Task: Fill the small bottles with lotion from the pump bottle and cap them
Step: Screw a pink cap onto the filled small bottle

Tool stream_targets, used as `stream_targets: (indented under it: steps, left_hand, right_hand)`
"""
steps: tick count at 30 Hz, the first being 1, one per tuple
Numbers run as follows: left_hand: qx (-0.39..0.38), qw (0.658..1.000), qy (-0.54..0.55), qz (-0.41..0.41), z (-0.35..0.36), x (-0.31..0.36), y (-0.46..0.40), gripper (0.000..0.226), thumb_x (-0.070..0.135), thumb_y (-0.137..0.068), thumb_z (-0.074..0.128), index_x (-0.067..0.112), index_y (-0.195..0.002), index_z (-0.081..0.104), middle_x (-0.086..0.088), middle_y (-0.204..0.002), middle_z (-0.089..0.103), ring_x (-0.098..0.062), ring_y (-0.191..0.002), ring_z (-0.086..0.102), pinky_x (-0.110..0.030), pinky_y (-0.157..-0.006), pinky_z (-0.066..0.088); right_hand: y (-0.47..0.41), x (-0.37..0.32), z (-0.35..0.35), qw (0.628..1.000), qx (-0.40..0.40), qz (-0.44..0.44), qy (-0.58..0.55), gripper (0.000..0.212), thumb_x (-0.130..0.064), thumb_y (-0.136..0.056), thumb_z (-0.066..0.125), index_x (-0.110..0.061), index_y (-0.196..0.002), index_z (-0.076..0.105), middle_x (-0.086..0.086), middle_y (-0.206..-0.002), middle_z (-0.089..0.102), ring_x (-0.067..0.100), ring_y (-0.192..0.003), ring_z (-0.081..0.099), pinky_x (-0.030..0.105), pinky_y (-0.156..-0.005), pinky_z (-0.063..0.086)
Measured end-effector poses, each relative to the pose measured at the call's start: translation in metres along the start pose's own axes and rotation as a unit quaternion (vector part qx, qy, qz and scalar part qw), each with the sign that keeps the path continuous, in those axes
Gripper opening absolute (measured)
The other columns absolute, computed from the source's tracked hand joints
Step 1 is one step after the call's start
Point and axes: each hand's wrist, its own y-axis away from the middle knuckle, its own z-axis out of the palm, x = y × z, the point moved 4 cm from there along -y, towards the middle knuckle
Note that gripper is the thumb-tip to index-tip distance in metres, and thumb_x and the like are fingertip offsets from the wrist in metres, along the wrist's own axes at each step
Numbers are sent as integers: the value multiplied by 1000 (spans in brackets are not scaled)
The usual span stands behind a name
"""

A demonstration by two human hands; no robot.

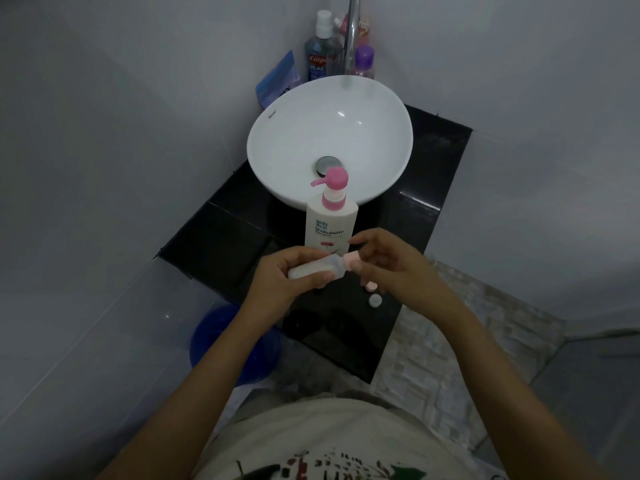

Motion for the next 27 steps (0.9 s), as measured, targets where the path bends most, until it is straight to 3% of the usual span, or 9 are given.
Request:
stream_targets:
  steps: [3, 6, 8, 12, 15, 17, 22, 24, 27]
  left_hand:
    - [2, 1000, -7, -1, -1, -1, 1, 28, 5, -76, 73, 7, -104, 69, -4, -102, 70, -5, -93, 65, -14, -72, 51]
    - [-1, 1000, -6, -2, -2, -1, 3, 28, 8, -75, 74, 10, -103, 70, 2, -102, 71, -4, -95, 65, -12, -73, 51]
    - [-3, 1000, 3, -5, -2, -1, 4, 27, 10, -75, 74, 13, -102, 70, 4, -101, 71, -4, -96, 65, -13, -73, 51]
    - [-4, 1000, 5, -9, -3, -1, 7, 26, 9, -75, 74, 17, -99, 71, 4, -101, 71, -6, -97, 65, -14, -73, 51]
    - [-6, 1000, -7, -7, -2, -1, 8, 27, 12, -74, 75, 17, -100, 71, 3, -103, 71, -8, -99, 65, -15, -75, 52]
    - [-7, 1000, -11, -3, -1, 2, 9, 27, 15, -73, 75, 19, -100, 72, 3, -104, 71, -9, -101, 64, -16, -77, 52]
    - [-5, 1000, -7, 1, -2, 7, 9, 27, 8, -75, 74, 15, -101, 70, 1, -103, 70, -5, -97, 64, -14, -74, 51]
    - [-6, 1000, -12, 7, -2, 9, 10, 28, 7, -74, 74, 13, -101, 70, 1, -102, 70, -3, -96, 64, -13, -74, 51]
    - [-9, 1000, -8, 10, 1, 11, 11, 28, 6, -75, 74, 11, -101, 70, 2, -102, 70, -1, -95, 64, -11, -73, 50]
  right_hand:
    - [2, 2, 2, 999, 15, -11, 26, 11, -23, -85, 65, -26, -96, 63, -7, -79, 68, 8, -61, 65, 14, -57, 50]
    - [2, 2, 9, 996, 73, 30, 46, 24, -45, -85, 58, -23, -80, 63, -7, -63, 66, 8, -46, 58, 11, -46, 45]
    - [2, 2, 9, 996, 70, 30, 41, 29, -54, -82, 54, -26, -86, 60, -6, -68, 66, 8, -51, 60, 15, -50, 50]
    - [4, -2, 4, 999, -13, -29, 28, 27, -25, -84, 65, -33, -108, 54, -7, -95, 62, 11, -72, 65, 24, -68, 57]
    - [4, -1, 7, 998, 48, -1, 40, 6, -33, -86, 61, -27, -86, 62, -6, -75, 66, 6, -57, 61, 16, -57, 53]
    - [4, -1, 9, 995, 93, 23, 39, 21, -45, -85, 56, -26, -80, 61, -8, -65, 65, 6, -49, 57, 13, -49, 49]
    - [10, -6, 5, 999, -12, -6, -39, 20, -30, -86, 62, -31, -105, 57, -7, -89, 65, 15, -66, 65, 25, -54, 52]
    - [11, -4, 7, 1000, 15, 3, -13, 6, -31, -87, 61, -29, -92, 62, -7, -77, 67, 10, -57, 63, 17, -47, 48]
    - [11, -3, 10, 997, 73, 27, 18, 21, -49, -84, 54, -29, -82, 61, -9, -64, 66, 7, -47, 57, 10, -44, 43]
